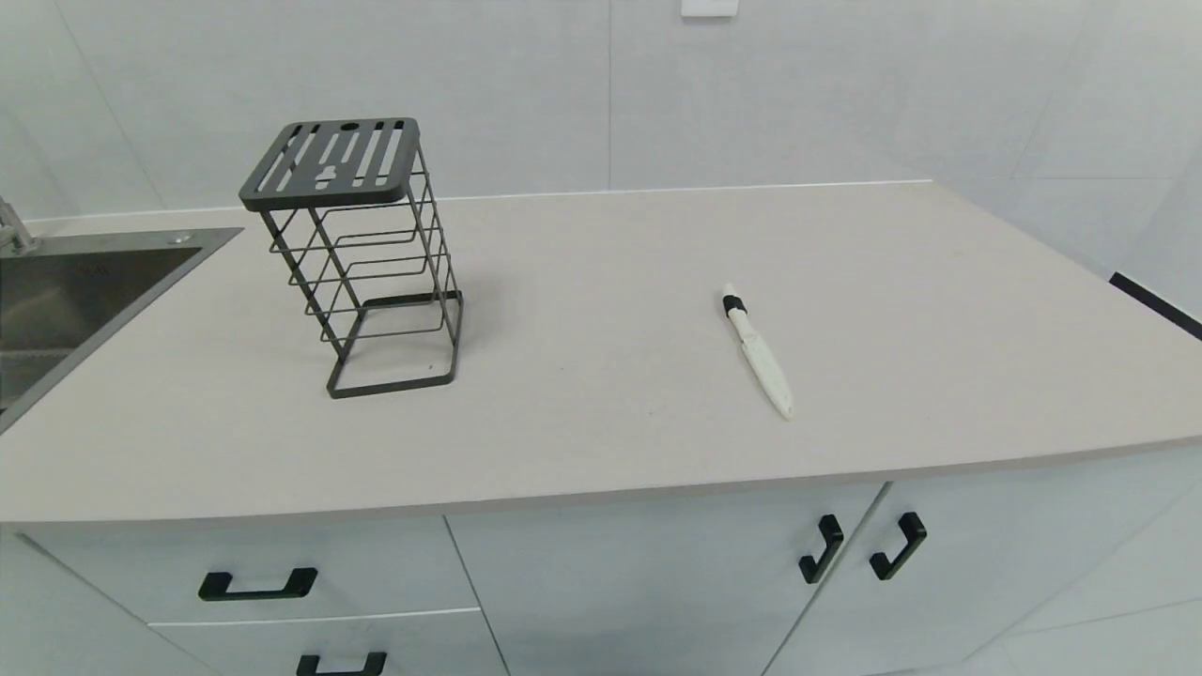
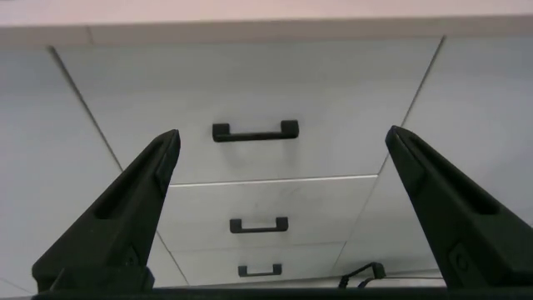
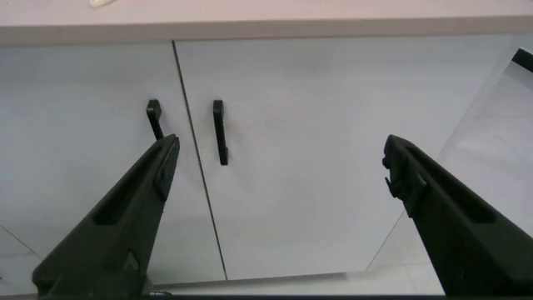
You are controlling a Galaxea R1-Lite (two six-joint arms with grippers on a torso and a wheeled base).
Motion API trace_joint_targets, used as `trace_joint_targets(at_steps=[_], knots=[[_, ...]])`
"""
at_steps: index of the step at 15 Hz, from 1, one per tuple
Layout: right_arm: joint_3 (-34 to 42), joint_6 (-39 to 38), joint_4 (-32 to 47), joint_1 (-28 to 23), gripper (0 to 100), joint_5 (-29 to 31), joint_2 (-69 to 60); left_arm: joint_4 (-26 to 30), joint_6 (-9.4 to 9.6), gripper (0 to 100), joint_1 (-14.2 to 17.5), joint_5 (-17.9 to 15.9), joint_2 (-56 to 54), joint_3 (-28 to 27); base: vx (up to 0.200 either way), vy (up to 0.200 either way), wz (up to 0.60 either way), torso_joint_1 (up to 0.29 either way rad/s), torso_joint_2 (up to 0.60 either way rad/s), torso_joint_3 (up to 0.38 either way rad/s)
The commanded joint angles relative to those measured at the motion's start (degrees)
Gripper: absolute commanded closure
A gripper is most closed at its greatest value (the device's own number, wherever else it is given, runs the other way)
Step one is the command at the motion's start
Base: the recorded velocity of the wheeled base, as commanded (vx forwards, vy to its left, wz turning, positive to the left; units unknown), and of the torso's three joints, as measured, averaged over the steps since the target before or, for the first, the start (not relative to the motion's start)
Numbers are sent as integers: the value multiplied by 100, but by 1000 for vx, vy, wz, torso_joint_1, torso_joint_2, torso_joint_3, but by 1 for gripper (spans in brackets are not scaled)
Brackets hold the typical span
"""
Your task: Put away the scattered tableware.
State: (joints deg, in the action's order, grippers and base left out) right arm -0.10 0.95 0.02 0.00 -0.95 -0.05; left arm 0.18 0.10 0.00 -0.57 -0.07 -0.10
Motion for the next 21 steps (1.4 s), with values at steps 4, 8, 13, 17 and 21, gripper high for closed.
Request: trace_joint_targets(at_steps=[4, 8, 13, 17, 21], knots=[[1, 2, -2, 0, 0, -2, 5, -1, -1, 0, 0, 5, 7, 1, 0, 0, 0, 318, -502, -242], [1, 2, -2, 0, 0, -2, 5, -1, -1, 0, 0, 5, 7, 1, 0, 0, 0, 286, -531, -248], [1, 2, -2, 0, 0, -2, 5, -1, -1, 0, 0, 5, 7, 1, 0, 0, 0, 293, -566, -275], [1, 2, -2, 0, 0, -2, 5, -1, -10, 0, 0, 5, 7, 1, 0, 0, 0, 227, -470, -214], [1, 2, -2, 0, 0, -2, 5, -1, -10, 0, 0, 5, 7, 1, 0, 0, 0, 0, 0, 0]])
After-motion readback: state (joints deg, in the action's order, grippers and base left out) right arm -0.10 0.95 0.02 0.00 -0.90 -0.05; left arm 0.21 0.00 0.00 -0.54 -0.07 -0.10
